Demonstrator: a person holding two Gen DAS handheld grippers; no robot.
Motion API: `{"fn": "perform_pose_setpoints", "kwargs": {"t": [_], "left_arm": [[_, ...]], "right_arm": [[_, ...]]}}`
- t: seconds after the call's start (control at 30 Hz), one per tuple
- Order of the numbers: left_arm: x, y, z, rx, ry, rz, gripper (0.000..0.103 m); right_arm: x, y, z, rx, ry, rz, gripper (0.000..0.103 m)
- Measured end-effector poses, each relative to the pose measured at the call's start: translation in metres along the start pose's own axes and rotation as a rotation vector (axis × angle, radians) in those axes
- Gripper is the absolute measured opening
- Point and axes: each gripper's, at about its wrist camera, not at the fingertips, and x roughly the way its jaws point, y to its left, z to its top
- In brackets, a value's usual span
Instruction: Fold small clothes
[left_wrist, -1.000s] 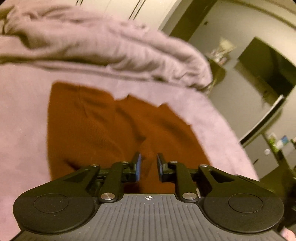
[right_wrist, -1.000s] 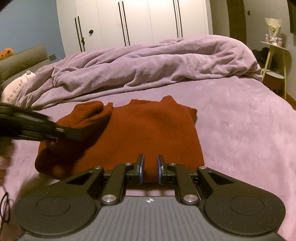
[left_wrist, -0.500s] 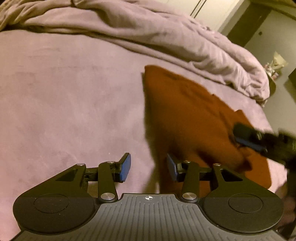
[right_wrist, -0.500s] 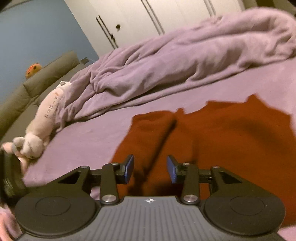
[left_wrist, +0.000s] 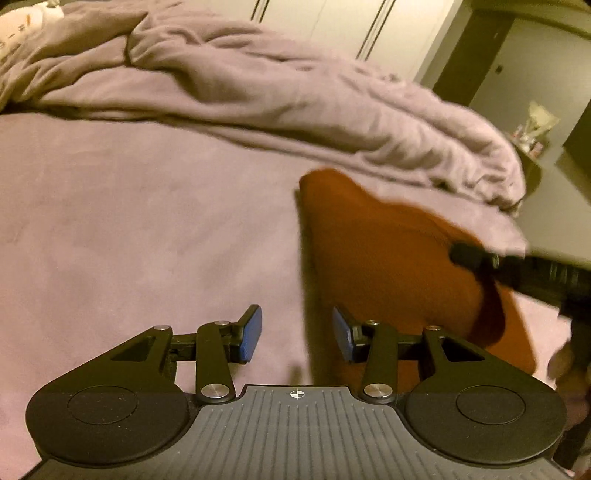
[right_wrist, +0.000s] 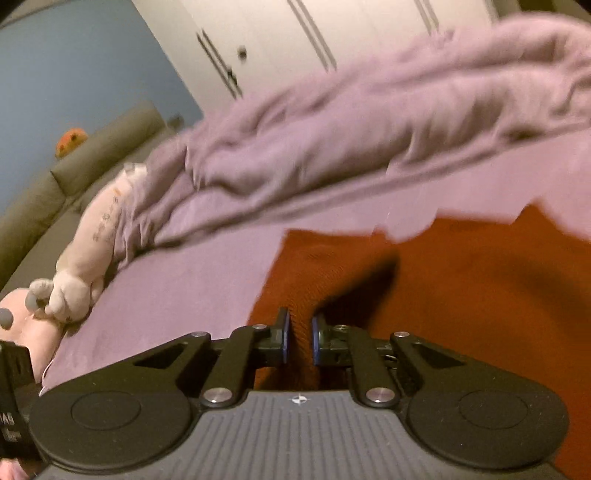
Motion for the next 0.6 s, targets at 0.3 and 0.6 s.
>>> {"fn": "perform_pose_setpoints", "kwargs": {"t": [0.3, 0.6], "left_arm": [[0.029, -0.024, -0.008, 0.008, 0.067, -0.005, 0.047], [0.031, -0.023, -0.010, 0.011, 0.064, 0.010, 0.047]], "right_arm": [[0.008, -0.030, -0.019, -0.013, 0.126, -0.053, 0.019], [0.007, -0.081, -0.021, 0.251, 0.136, 0.045, 0.044]]}}
